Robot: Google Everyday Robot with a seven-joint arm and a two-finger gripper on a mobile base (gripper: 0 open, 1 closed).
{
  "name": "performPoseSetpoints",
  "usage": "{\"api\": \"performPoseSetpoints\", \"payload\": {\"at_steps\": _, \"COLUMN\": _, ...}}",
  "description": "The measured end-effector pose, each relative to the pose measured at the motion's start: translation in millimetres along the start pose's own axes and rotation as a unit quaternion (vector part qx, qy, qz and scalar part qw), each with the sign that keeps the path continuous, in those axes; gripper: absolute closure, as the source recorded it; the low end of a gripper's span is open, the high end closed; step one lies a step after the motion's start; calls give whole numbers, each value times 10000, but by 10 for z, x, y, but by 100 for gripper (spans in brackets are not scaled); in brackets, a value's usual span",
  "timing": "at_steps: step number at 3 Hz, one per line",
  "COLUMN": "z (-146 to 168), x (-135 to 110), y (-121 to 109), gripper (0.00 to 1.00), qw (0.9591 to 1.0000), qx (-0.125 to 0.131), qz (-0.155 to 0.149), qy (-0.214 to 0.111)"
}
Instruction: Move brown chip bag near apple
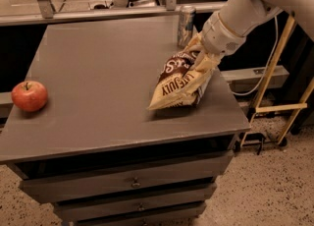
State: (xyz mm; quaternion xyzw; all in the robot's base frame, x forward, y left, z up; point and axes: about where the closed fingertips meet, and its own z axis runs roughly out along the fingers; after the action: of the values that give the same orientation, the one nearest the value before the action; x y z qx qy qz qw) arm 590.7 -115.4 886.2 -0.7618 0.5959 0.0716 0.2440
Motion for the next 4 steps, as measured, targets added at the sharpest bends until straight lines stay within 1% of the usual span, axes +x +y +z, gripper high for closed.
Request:
{"api": "performPoseSetpoints", "payload": {"at_steps": 1, "z": -138, "x": -246, "y": -114, "gripper": 100, "qw": 9993, "qx": 224, "qz": -281, "qy": -51}}
{"api": "performPoseSetpoints", "payload": {"at_steps": 2, "z": -330, "x": -470, "y": -274, "gripper": 100, "qw": 9969, "qx": 516, "qz": -568, "qy": -161}}
{"api": "performPoseSetpoints", "payload": {"at_steps": 3, "z": -505, "x": -789, "y": -497, "gripper": 100, "qw": 9906, "qx": 804, "qz": -982, "qy": -517}}
{"api": "performPoseSetpoints", "payload": {"at_steps": 4, "z": -481, "x": -970, "y": -693, "gripper": 100, "qw": 9856, "qx": 924, "qz": -1205, "qy": -749}}
